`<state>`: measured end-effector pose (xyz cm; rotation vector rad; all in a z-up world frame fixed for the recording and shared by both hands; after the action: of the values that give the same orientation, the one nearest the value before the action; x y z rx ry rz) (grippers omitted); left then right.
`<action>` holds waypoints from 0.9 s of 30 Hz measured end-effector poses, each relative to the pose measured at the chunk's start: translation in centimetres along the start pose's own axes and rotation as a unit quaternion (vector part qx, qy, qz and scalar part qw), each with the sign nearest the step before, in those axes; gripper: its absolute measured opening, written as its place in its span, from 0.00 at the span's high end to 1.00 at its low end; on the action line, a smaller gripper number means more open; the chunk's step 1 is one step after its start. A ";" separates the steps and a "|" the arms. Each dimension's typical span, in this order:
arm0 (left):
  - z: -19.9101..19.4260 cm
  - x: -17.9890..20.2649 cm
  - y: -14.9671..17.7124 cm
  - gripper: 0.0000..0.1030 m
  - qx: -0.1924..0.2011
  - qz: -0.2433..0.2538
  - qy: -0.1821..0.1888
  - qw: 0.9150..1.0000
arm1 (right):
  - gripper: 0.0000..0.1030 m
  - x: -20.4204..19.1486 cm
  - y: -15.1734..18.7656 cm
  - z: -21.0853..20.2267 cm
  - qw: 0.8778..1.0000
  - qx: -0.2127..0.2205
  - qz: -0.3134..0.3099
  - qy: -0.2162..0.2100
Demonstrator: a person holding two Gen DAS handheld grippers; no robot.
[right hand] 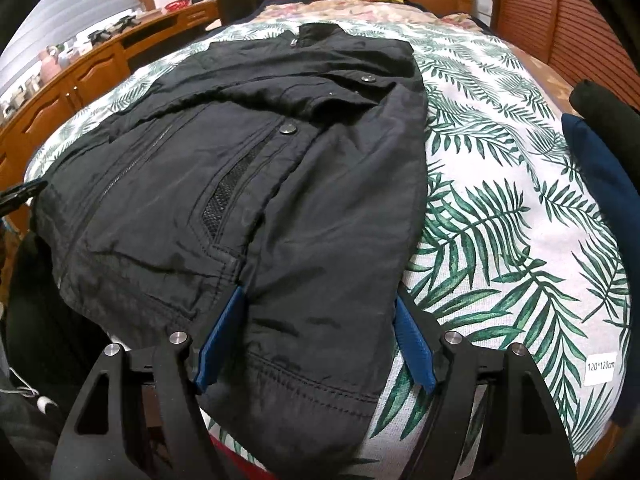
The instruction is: Fold large clothes
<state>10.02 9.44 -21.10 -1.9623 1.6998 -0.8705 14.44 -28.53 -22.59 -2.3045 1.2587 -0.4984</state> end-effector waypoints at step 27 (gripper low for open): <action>-10.1 5.5 -8.4 0.98 0.105 0.040 0.044 0.993 | 0.94 -0.7 -9.4 -10.4 0.985 0.170 0.009 -0.039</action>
<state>9.63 6.53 -7.11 -1.7300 1.6467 -1.0734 15.12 -25.84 -8.87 -2.0059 1.0631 -0.5631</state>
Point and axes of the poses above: each gripper's, at about its wrist camera, not at the fingertips, and z roughly the way its jaws point, x to its right, y to its underside, the point moved 8 cm from there along z, roughly the way its jaws point, and after that the axes turned 12 degrees about -z, right-handed, at the moved point
